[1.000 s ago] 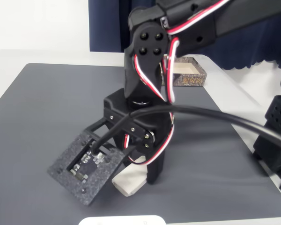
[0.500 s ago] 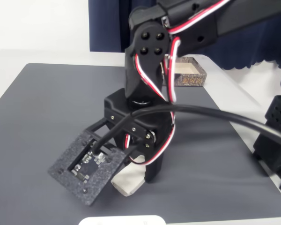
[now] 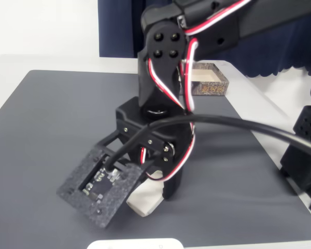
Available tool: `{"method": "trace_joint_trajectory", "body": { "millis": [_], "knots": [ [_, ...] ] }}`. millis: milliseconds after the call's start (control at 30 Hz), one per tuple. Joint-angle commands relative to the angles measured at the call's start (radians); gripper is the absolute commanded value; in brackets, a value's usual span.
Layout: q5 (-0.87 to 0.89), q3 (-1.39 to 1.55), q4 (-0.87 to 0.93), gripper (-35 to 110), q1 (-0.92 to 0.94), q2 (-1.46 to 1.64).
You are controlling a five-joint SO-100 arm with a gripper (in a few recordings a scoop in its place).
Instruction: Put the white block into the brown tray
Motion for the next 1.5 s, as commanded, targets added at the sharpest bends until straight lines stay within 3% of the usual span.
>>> {"method": "trace_joint_trajectory", "body": {
  "millis": [0, 467, 733, 1067, 1467],
  "knots": [
    [0.003, -0.009, 0.043, 16, 0.023, 0.100],
    [-0.028, -0.011, 0.118, 16, 0.166, 0.302],
    [-0.063, -0.149, 0.192, 14, 0.383, 0.314],
    [-0.141, -0.365, 0.249, 14, 0.710, 0.222],
    [-0.187, -0.815, 0.364, 11, 0.991, -0.123]
  ]
}}
